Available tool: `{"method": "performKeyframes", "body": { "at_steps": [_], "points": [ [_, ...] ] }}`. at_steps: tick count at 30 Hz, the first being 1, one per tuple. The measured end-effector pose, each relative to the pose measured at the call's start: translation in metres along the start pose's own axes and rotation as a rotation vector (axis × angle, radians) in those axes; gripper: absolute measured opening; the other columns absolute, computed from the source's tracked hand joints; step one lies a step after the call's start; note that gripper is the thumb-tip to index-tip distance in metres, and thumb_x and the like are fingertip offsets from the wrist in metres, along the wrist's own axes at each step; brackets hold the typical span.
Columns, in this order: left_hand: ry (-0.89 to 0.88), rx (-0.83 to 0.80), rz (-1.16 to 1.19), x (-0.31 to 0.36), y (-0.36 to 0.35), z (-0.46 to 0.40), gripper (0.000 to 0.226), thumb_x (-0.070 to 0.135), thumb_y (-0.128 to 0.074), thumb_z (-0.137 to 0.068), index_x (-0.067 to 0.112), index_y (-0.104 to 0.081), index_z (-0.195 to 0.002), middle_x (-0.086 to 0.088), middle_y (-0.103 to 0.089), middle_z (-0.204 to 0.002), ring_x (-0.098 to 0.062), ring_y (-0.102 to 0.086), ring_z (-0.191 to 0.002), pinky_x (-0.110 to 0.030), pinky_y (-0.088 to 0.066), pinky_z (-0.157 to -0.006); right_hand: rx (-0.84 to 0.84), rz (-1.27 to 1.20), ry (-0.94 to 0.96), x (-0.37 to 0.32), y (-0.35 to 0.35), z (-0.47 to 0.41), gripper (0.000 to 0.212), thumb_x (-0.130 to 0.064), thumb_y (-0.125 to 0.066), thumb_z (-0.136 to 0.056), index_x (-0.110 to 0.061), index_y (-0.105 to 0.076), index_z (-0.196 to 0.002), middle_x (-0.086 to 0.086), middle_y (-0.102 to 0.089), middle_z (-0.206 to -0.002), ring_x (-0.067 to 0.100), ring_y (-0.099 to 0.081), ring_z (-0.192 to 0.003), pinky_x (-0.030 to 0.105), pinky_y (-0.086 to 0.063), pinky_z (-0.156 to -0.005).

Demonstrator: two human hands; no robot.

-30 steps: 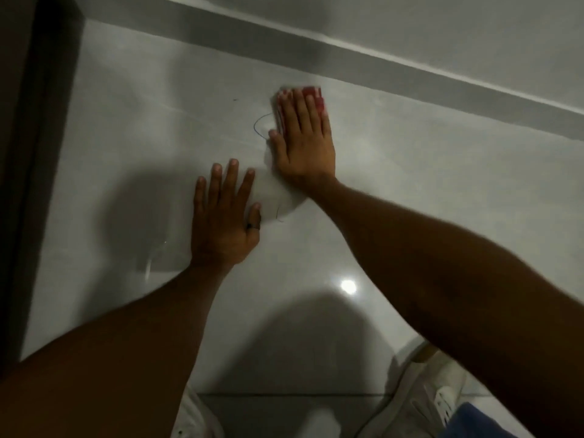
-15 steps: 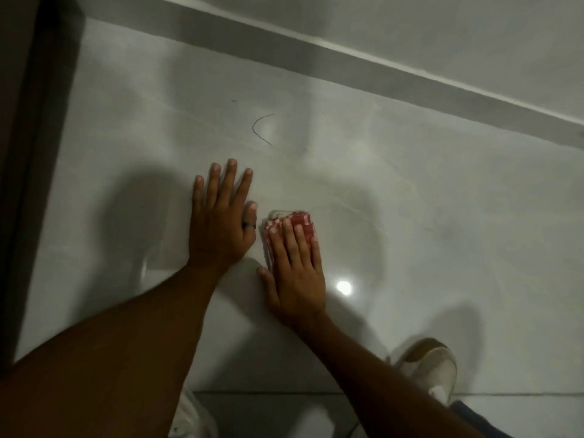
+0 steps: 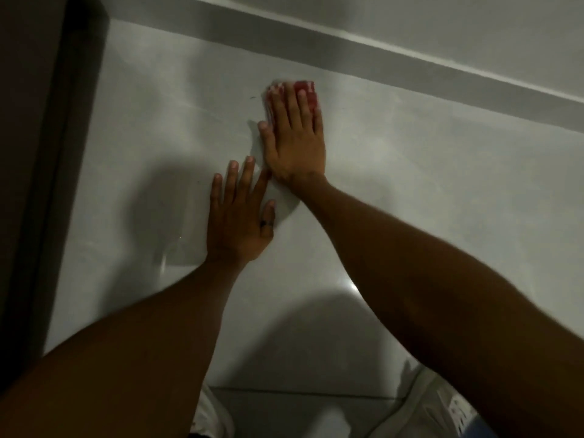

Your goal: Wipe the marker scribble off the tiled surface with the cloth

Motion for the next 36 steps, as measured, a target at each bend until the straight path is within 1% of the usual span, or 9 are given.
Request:
{"method": "performKeyframes", "body": {
  "at_steps": [4,8,13,21,25,29,31,33,36],
  "points": [
    [0.004,0.017,0.007,0.0,0.001,0.002,0.066,0.044,-0.035,-0.109,0.018,-0.034,-0.169,-0.013,-0.029,-0.178,-0.037,-0.025,-0.166,-0.059,-0.02,-0.134,-0.04,0.068,0.252,0.008,0.0,0.01,0.069,-0.051,-0.026,-0.11,-0.02,-0.018,-0.171,0.008,-0.014,-0.181,0.027,-0.008,-0.17,0.053,-0.008,-0.138],
    [-0.002,0.037,-0.005,-0.001,-0.003,0.002,0.065,0.046,-0.037,-0.111,0.02,-0.033,-0.17,-0.013,-0.028,-0.179,-0.037,-0.024,-0.166,-0.058,-0.018,-0.135,0.055,-0.023,-0.133,0.008,0.007,0.003,0.069,-0.052,-0.027,-0.112,-0.019,-0.016,-0.171,0.008,-0.011,-0.181,0.029,-0.005,-0.17,0.051,-0.005,-0.139],
    [-0.003,0.055,0.002,-0.001,-0.005,0.003,0.065,0.045,-0.039,-0.109,0.022,-0.034,-0.17,-0.011,-0.028,-0.179,-0.037,-0.024,-0.166,-0.058,-0.019,-0.134,-0.02,0.108,0.296,0.043,0.01,0.018,0.066,-0.047,-0.032,-0.111,-0.018,-0.023,-0.17,0.008,-0.02,-0.18,0.029,-0.013,-0.169,0.052,-0.011,-0.138],
    [-0.008,0.061,0.063,-0.004,-0.009,0.004,0.064,0.041,-0.042,-0.109,0.023,-0.034,-0.17,-0.009,-0.027,-0.18,-0.035,-0.022,-0.167,-0.058,-0.016,-0.135,0.219,0.051,-0.483,0.121,0.024,0.025,0.069,-0.043,-0.02,-0.11,-0.013,-0.011,-0.172,0.012,-0.009,-0.182,0.033,-0.004,-0.17,0.052,-0.008,-0.138],
    [-0.01,0.079,0.053,-0.005,-0.015,0.004,0.064,0.043,-0.039,-0.109,0.024,-0.035,-0.17,-0.009,-0.028,-0.179,-0.035,-0.023,-0.167,-0.057,-0.016,-0.135,0.201,-0.011,-0.46,0.118,0.017,0.041,0.075,-0.029,-0.036,-0.1,-0.01,-0.017,-0.171,0.014,-0.014,-0.18,0.034,-0.007,-0.169,0.052,-0.007,-0.139],
    [0.0,0.04,0.055,-0.003,-0.013,0.006,0.063,0.04,-0.042,-0.109,0.024,-0.036,-0.169,-0.008,-0.028,-0.179,-0.034,-0.023,-0.167,-0.056,-0.015,-0.136,0.069,-0.044,-0.208,0.091,0.015,0.07,0.082,-0.004,-0.048,-0.089,-0.007,-0.026,-0.168,0.019,-0.018,-0.178,0.04,-0.007,-0.168,0.053,0.001,-0.138],
    [0.02,-0.059,0.095,-0.002,0.001,0.004,0.062,0.036,-0.045,-0.11,0.023,-0.036,-0.169,-0.008,-0.027,-0.179,-0.035,-0.022,-0.167,-0.056,-0.012,-0.137,-0.096,-0.21,-0.127,0.066,0.021,0.1,0.082,0.004,-0.055,-0.089,-0.005,-0.029,-0.167,0.022,-0.018,-0.177,0.043,-0.006,-0.168,0.054,0.001,-0.138],
    [0.095,-0.279,0.213,0.002,0.026,-0.004,0.058,0.03,-0.045,-0.113,0.022,-0.036,-0.169,-0.009,-0.02,-0.181,-0.034,-0.016,-0.169,-0.05,-0.007,-0.137,-0.228,-0.61,-0.249,0.031,0.046,0.127,0.068,0.001,-0.056,-0.1,-0.008,-0.036,-0.165,0.018,-0.029,-0.175,0.038,-0.022,-0.166,0.047,-0.018,-0.138],
    [0.589,-0.653,0.761,0.028,0.111,-0.019,0.05,0.032,-0.036,-0.117,0.01,-0.051,-0.159,-0.016,-0.045,-0.17,-0.037,-0.04,-0.158,-0.042,-0.028,-0.131,-0.229,-1.483,-0.621,-0.029,0.116,0.137,0.05,-0.006,-0.046,-0.106,-0.008,-0.05,-0.156,0.017,-0.061,-0.152,0.031,-0.065,-0.134,0.034,-0.058,-0.108]
  ]
}}
Point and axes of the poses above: each hand's wrist, its own z-axis away from the middle knuckle, its own y-axis out of the back of the hand, x = y × z, the point moved 1 cm from there along -z, towards the middle knuckle
